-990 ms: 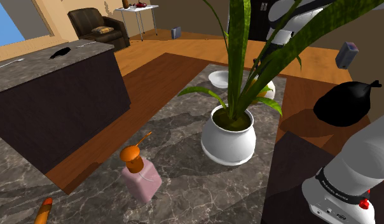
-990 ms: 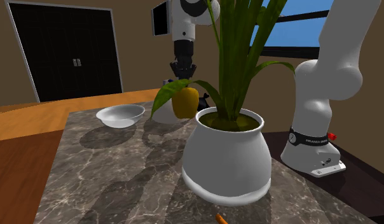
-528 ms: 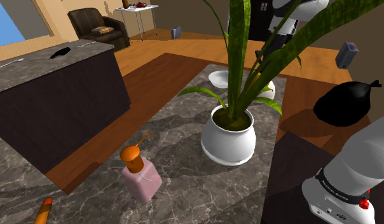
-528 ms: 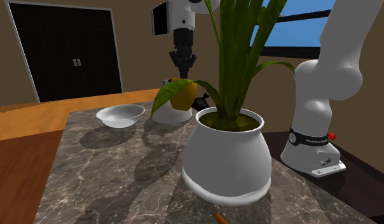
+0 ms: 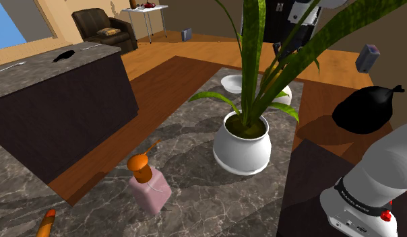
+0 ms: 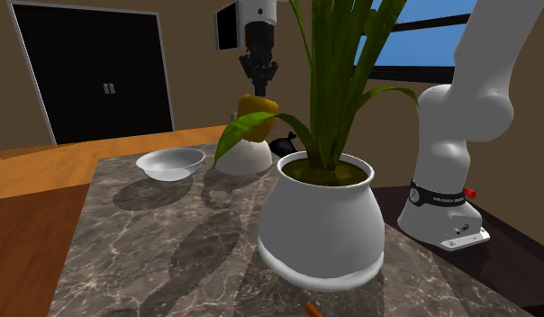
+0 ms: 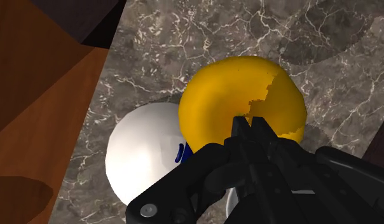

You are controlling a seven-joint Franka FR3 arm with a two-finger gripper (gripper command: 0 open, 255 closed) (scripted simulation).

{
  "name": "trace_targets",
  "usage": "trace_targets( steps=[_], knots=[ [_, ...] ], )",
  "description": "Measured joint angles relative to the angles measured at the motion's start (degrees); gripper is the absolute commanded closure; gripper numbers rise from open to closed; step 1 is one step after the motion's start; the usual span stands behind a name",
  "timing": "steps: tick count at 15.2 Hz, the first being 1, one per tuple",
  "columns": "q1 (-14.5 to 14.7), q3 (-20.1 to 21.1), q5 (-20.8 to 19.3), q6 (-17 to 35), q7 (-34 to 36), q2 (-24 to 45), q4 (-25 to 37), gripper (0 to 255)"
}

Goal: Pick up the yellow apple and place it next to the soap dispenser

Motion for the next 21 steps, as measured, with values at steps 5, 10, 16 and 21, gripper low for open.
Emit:
trace_targets(
  steps=[5,10,16,21],
  knots=[
    [0.0,-0.1,-0.2,-3.7,0.6,-0.3,3.4,255],
    [0.0,0.0,-0.2,-7.6,1.4,0.0,7.7,255],
    [0.1,-0.1,-0.1,-12.0,2.0,0.7,12.9,255],
    [0.1,-0.2,0.1,-16.0,2.7,1.5,17.6,255]
  ],
)
